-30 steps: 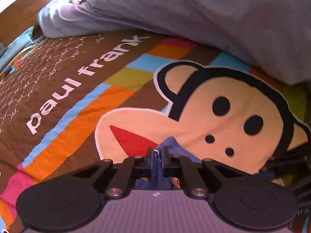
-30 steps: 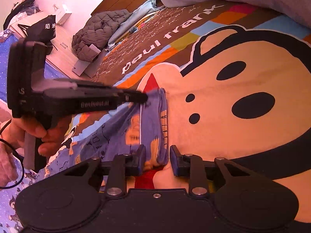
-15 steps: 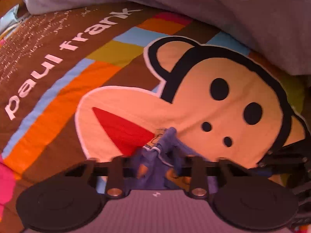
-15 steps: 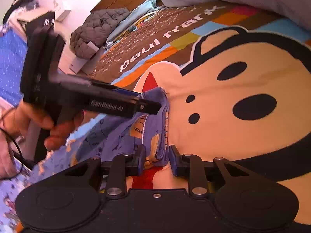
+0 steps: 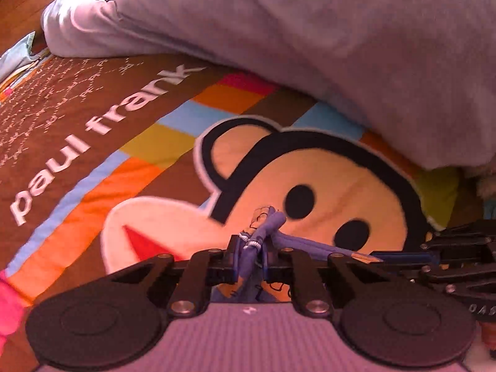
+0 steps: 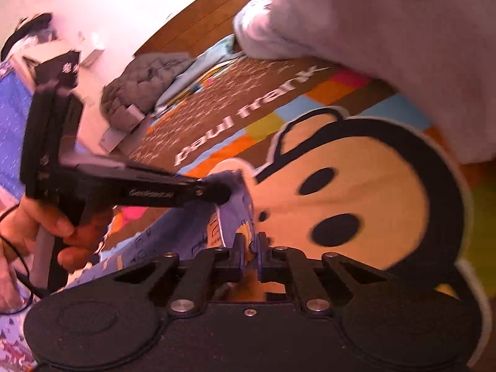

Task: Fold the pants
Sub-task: 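Open both grippers and lay the folded pants on the duvet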

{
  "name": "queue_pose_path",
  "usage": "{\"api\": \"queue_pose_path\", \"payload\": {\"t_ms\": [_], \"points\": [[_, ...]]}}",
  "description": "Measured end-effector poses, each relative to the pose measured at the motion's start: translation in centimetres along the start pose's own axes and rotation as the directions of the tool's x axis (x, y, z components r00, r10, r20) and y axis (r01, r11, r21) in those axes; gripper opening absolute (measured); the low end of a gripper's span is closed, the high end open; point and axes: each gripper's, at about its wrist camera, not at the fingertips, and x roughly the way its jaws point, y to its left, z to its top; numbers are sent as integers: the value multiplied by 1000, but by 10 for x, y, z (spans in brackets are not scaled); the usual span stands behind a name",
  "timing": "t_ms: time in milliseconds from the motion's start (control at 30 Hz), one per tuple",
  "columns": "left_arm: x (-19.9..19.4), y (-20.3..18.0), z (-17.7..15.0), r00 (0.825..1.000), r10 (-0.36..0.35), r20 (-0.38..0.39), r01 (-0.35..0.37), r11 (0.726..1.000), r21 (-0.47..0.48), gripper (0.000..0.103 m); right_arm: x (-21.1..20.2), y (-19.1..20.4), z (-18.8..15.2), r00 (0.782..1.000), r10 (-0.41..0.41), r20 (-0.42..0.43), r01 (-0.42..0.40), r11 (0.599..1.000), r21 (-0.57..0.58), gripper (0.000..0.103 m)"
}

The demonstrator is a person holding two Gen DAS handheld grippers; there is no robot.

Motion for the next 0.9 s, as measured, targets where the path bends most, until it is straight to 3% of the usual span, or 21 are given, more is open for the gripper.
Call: {"api": "queue_pose_path", "payload": {"t_ms": [100,167,200,267,300,367,433,500,567,633,733,800,833,900], "points": [[20,-8,-1,999,23,-42,-22,999,37,16,1,-8,1,999,-41,-14,41,999,-7,6],[28,-10,-5,996,71,-52,-68,996,60,34,12,-15,-2,996,-44,-78,44,999,-1,8],[27,-9,-6,995,87,-39,-85,995,52,38,18,-16,-4,992,-61,-107,62,998,-1,9],[14,-3,-7,995,101,24,-101,995,-8,60,21,-15,-6,989,-91,-118,90,996,-13,15],[4,2,-8,993,101,68,-98,994,-51,63,20,-14,-6,989,-94,-110,93,996,-15,17],[-18,9,-11,984,111,143,-94,988,-120,76,13,-11,-3,990,-124,-72,122,992,-33,36],[-45,15,-23,964,166,209,-125,972,-198,82,4,-6,-1,991,-136,-1,135,989,-68,47],[-68,23,-42,948,215,232,-148,950,-275,82,-2,1,0,993,-99,61,105,988,-113,50],[-89,30,-75,942,250,225,-161,922,-351,82,2,8,-2,998,-21,55,28,991,-134,50],[-104,39,-118,951,258,171,-165,890,-425,82,10,18,-7,996,90,-6,-90,986,-138,50],[-114,52,-182,955,292,53,-224,827,-516,82,29,37,-19,972,206,-116,-221,966,-136,50],[-124,62,-224,944,329,-19,-278,767,-579,81,42,49,-27,956,221,-191,-250,957,-144,49],[-131,68,-245,936,349,-53,-308,731,-609,81,50,54,-32,954,194,-230,-233,960,-157,48],[-147,78,-286,916,388,-103,-353,656,-667,80,58,58,-38,965,89,-246,-141,969,-204,36]]}}
